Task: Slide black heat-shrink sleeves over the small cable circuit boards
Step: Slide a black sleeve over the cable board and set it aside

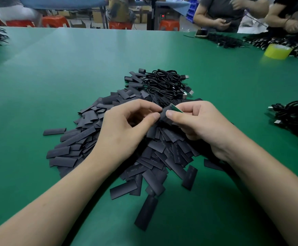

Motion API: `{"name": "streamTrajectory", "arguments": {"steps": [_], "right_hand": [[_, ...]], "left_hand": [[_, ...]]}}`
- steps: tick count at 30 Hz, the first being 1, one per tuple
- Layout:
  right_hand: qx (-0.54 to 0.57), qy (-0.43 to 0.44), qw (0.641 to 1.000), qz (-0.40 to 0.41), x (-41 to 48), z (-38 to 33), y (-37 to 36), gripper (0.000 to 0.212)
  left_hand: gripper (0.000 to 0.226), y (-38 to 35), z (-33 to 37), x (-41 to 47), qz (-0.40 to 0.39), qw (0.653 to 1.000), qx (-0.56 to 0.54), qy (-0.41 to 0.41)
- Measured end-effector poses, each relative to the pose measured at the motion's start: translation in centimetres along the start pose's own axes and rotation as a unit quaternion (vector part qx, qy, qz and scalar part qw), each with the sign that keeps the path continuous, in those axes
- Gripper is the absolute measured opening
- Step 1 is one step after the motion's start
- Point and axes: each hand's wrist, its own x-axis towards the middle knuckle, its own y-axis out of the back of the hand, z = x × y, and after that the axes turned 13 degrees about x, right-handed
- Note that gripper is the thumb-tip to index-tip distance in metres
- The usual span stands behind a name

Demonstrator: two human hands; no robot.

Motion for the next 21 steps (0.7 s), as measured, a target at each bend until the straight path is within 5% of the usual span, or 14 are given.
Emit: {"name": "streamTrajectory", "arguments": {"steps": [7, 12, 17, 21], "right_hand": [[0.013, 0.018, 1.000, -0.020, -0.1, 0.3, -0.5, 0.018], [0.106, -0.021, 0.993, 0.037, 0.6, -0.1, 0.3, 0.047], [0.131, -0.054, 0.990, 0.003, 0.4, -0.1, 1.0, 0.018], [0.065, -0.002, 0.998, -0.013, 0.1, 0.0, 0.6, 0.004]], "left_hand": [[0.026, 0.4, 0.3, 0.0, 0.055, 0.975, 0.185, -0.108], [0.022, 0.9, 0.1, 0.2, 0.073, 0.981, 0.162, -0.072], [0.020, 1.0, -0.4, 0.3, 0.074, 0.989, 0.125, -0.033], [0.018, 1.1, -0.5, 0.4, 0.073, 0.990, 0.117, -0.028]]}}
